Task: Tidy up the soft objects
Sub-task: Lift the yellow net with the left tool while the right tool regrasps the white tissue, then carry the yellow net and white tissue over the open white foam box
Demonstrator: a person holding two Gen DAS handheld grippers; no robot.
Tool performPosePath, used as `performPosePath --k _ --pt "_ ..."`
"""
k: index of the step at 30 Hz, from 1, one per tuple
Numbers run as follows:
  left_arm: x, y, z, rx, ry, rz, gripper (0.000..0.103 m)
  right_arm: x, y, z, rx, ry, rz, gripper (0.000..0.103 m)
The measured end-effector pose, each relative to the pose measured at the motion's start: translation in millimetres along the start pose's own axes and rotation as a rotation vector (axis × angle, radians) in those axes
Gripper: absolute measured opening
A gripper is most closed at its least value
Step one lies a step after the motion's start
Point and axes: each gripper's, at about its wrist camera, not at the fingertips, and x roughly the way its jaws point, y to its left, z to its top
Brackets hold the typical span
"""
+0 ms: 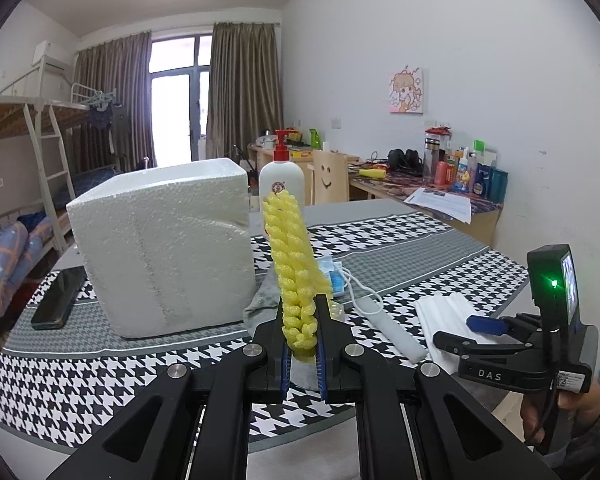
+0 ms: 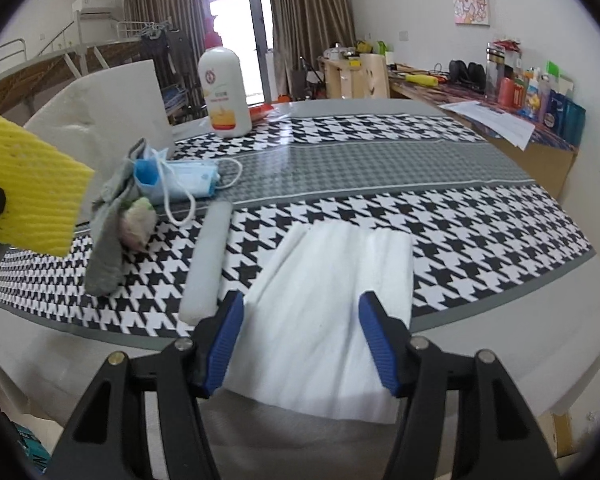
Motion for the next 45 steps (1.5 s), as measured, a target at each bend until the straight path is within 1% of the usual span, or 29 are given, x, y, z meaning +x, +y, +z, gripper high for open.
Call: performPosePath --k 2,6,8,9,10,11,12,13,16,19,23,26,32,40,45 --pt "2.1 2.1 -0.5 -0.003 0.002 0.005 0.01 0.6 0.9 -0.1 -0.003 0.0 -0.013 0.064" --pt "5.0 5.3 -3.1 -0.01 0.01 0.004 0.011 3.5 6.2 -0.5 -0.036 0.0 -0.07 0.064" --pt "4.4 6.4 -3.9 -0.013 0.009 0.005 0.01 3.4 5.7 1.0 -0.031 0.004 -0.074 0.062" --pt "3.8 6.8 -4.1 -0.013 0.009 0.006 0.011 2.8 5.2 1.6 -0.027 0.005 -0.078 0.055" --pt "2.9 7.1 -5.2 -0.013 0.008 0.008 0.011 1.9 3.9 2.2 -0.021 0.008 -0.081 0.045" --pt "1.8 7.1 -5.2 -0.015 0.007 0.009 0.01 1.2 2.5 2.6 -0.013 0.01 -0.084 0.039" --pt "0.7 7.8 -5.7 -0.017 0.005 0.01 0.01 0.8 0.6 2.6 -0.006 0.011 -0.084 0.026" --pt "0.0 8.4 -5.9 -0.018 0.004 0.011 0.01 1.3 -0.3 3.2 -0.002 0.013 -0.08 0.016" --pt "-3.2 9.0 -5.9 -0.02 -0.001 0.015 0.01 0.4 -2.9 3.5 0.006 0.015 -0.065 0.008" --pt "-8.4 9.5 -5.3 -0.02 -0.013 0.022 0.01 -10.1 -0.2 4.5 0.001 -0.02 -0.056 0.007" --pt "-15.1 8.9 -2.6 -0.022 -0.027 0.03 0.01 -35.0 8.3 10.3 -0.026 -0.097 -0.039 0.007" --pt "-22.9 7.8 -1.3 -0.022 -0.044 0.038 0.01 -50.4 14.4 12.8 -0.037 -0.139 -0.023 0.007" --pt "-41.8 5.2 -0.5 -0.02 -0.072 0.046 0.011 -75.4 23.3 12.1 -0.049 -0.202 0.008 0.007" --pt "-68.3 3.6 -2.9 -0.024 -0.104 0.073 0.011 -107.9 33.7 5.3 -0.079 -0.283 0.049 0.007" --pt "-88.1 2.7 -8.7 -0.024 -0.12 0.098 0.011 -126.3 45.0 -1.4 -0.109 -0.33 0.091 0.008"
